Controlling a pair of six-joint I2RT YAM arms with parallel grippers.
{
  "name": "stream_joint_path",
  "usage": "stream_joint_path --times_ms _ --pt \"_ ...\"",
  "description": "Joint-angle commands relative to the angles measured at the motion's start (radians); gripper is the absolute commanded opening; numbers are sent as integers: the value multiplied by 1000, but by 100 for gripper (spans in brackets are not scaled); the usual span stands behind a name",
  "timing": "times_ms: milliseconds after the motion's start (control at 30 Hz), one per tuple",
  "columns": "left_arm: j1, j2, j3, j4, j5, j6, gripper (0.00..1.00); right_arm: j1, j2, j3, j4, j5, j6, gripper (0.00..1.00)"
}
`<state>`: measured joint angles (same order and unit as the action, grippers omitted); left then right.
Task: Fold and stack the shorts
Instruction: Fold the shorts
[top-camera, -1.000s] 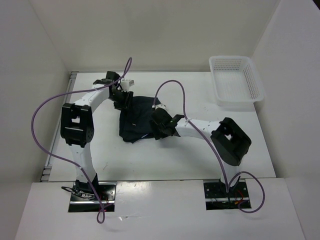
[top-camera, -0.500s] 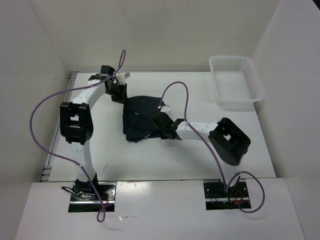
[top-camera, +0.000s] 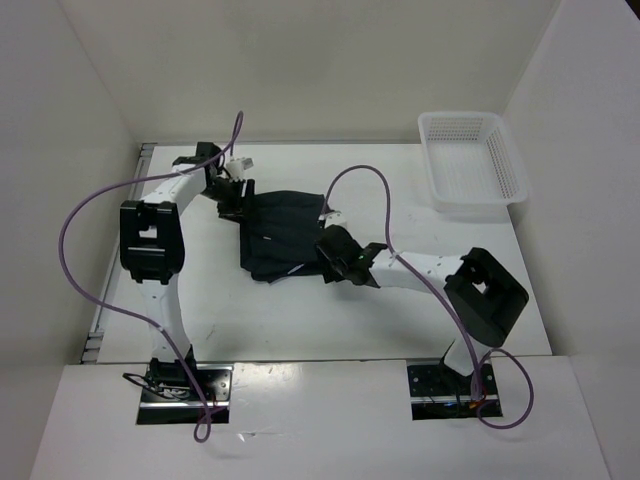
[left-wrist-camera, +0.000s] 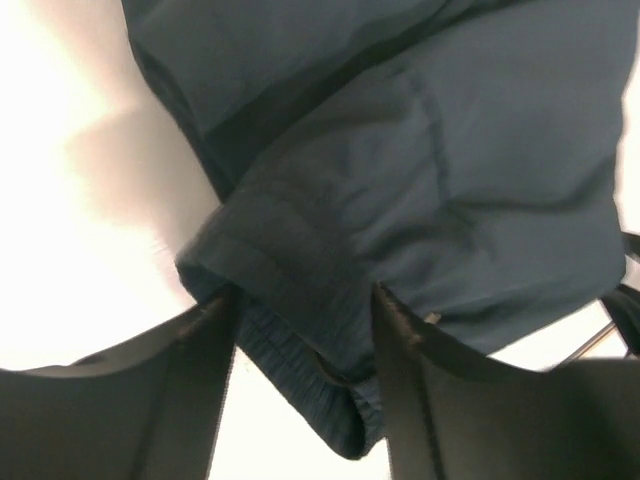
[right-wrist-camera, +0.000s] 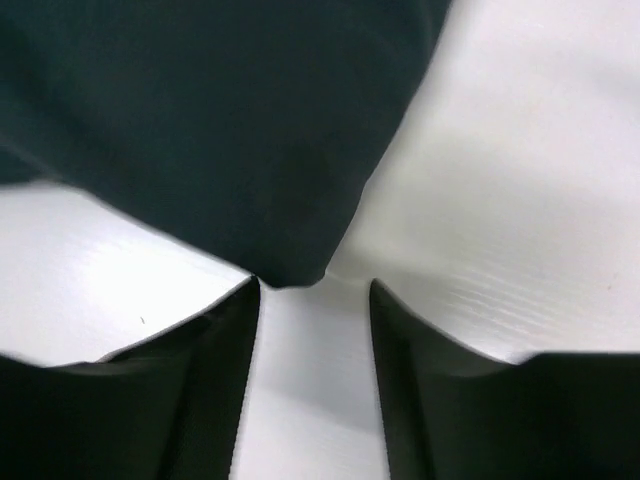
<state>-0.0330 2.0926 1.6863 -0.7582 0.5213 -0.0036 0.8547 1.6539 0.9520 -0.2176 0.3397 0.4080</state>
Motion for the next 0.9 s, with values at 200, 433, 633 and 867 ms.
stream_joint_path --times_ms 200,433,633,867 --pt "7 -153 12 -9 29 4 85 4 -232 -36 32 -103 -133 70" --pt "7 -295 -69 -47 29 4 92 4 -318 -36 47 -133 -124 68" --pt "-21 -269 -220 -95 9 4 72 4 -169 66 64 -133 -103 44" --pt "-59 -269 -286 -50 68 4 77 4 75 166 73 -110 -54 18"
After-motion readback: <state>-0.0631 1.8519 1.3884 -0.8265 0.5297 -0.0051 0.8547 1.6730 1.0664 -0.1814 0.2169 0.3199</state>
